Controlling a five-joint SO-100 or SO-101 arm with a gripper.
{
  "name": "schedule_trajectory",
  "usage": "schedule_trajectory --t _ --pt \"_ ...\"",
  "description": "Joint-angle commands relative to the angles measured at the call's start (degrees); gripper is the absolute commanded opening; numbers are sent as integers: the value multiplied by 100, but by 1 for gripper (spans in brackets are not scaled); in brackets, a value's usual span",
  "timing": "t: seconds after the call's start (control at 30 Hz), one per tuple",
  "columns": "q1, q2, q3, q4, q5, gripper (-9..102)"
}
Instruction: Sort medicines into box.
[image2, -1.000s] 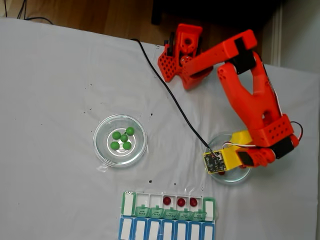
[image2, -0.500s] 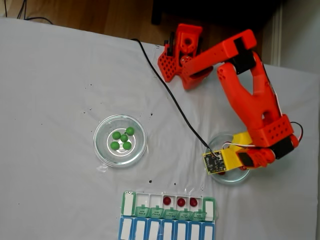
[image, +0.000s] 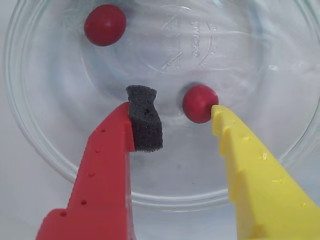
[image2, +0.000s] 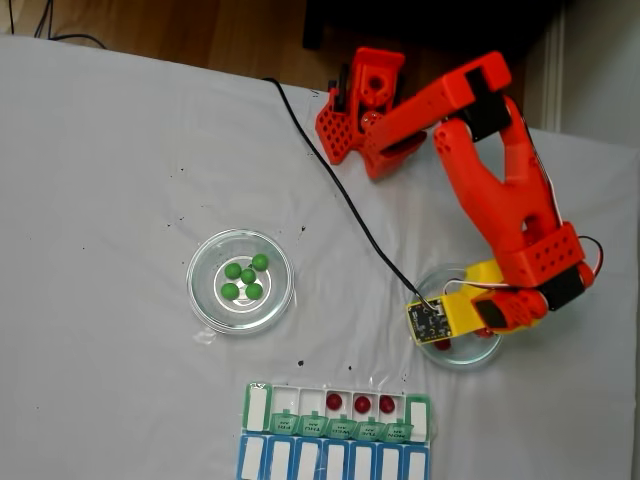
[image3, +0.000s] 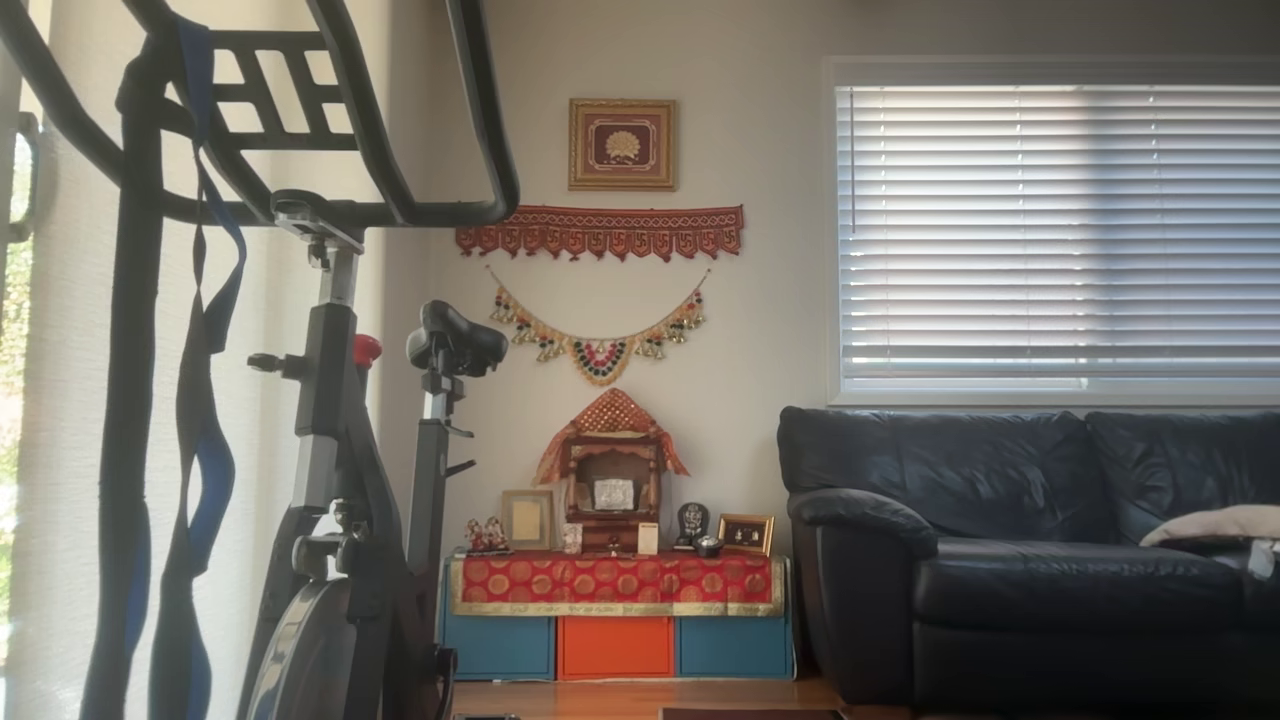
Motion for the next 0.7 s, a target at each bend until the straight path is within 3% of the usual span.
schedule_trajectory --t 0.0,0.67 --pt "9 545 -79 -70 -79 22" --pt "79 9 -756 642 -141 28"
